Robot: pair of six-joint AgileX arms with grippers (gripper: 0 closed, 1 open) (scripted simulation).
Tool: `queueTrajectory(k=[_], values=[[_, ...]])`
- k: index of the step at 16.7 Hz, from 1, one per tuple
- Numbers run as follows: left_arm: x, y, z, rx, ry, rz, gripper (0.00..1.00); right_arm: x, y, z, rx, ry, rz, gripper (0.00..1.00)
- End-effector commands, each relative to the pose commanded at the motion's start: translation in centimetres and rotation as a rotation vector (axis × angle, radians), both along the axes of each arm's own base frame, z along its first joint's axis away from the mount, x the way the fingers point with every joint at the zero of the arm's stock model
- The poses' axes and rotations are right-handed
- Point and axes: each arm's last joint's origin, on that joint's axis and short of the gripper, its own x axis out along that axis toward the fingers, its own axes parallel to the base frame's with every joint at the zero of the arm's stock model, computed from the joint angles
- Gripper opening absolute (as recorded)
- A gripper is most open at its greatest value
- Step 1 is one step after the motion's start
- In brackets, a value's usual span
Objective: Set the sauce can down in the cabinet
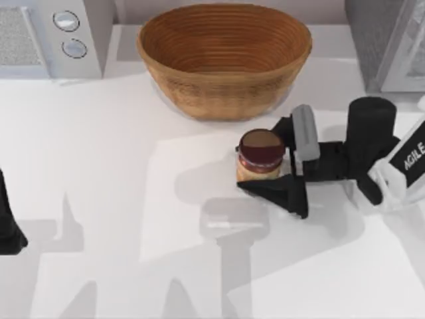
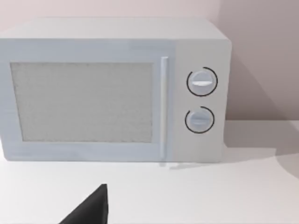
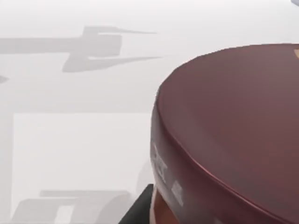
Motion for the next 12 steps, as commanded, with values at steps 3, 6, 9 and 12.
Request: queueTrajectory(k=[3, 6, 9, 12], values=[[0.0, 0.0, 0.0, 0.0, 0.0, 0.0, 1.0, 0.0, 0.0, 0.0, 0.0, 0.0, 0.0, 0.25], [0.0, 0.0, 0.0, 0.0, 0.0, 0.0, 1.0, 0.0, 0.0, 0.0, 0.0, 0.0, 0.0, 0.02], [0.0, 0.0, 0.0, 0.0, 0.0, 0.0, 1.0, 0.0, 0.0, 0.0, 0.0, 0.0, 0.0, 0.0], [0.0, 0.0, 0.0, 0.0, 0.0, 0.0, 1.0, 0.0, 0.0, 0.0, 0.0, 0.0, 0.0, 0.0]])
